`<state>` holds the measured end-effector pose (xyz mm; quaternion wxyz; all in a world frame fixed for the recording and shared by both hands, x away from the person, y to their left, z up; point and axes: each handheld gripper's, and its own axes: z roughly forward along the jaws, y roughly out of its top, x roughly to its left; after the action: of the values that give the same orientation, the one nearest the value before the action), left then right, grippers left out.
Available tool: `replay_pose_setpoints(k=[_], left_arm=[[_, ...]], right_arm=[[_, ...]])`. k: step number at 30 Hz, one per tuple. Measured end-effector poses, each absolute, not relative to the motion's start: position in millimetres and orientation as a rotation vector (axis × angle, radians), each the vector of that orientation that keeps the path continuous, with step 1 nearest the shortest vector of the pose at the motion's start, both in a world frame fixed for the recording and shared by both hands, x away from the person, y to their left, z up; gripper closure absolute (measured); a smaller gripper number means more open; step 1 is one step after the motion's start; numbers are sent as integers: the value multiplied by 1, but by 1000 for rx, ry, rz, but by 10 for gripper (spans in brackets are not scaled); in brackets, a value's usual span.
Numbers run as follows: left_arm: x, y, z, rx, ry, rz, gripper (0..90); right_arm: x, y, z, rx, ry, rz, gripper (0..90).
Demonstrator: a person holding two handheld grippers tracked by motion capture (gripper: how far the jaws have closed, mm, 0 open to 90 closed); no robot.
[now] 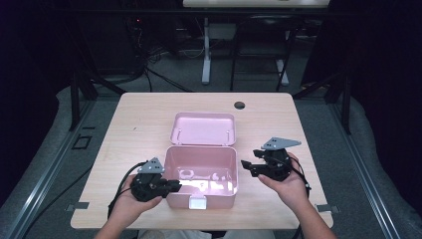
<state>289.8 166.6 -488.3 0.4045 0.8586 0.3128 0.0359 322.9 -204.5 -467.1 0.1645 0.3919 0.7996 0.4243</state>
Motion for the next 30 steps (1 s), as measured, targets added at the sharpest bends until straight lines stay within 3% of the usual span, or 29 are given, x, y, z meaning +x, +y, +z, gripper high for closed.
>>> replay_pose_setpoints(k=[12,30], left_arm=[[290,164,-491,2176,794,122,821],[287,157,-493,2208,796,172,845]], right_arm=[[334,-219,-473,1132,2265,1125,400],[359,-244,-485,1284,2254,1003,326]])
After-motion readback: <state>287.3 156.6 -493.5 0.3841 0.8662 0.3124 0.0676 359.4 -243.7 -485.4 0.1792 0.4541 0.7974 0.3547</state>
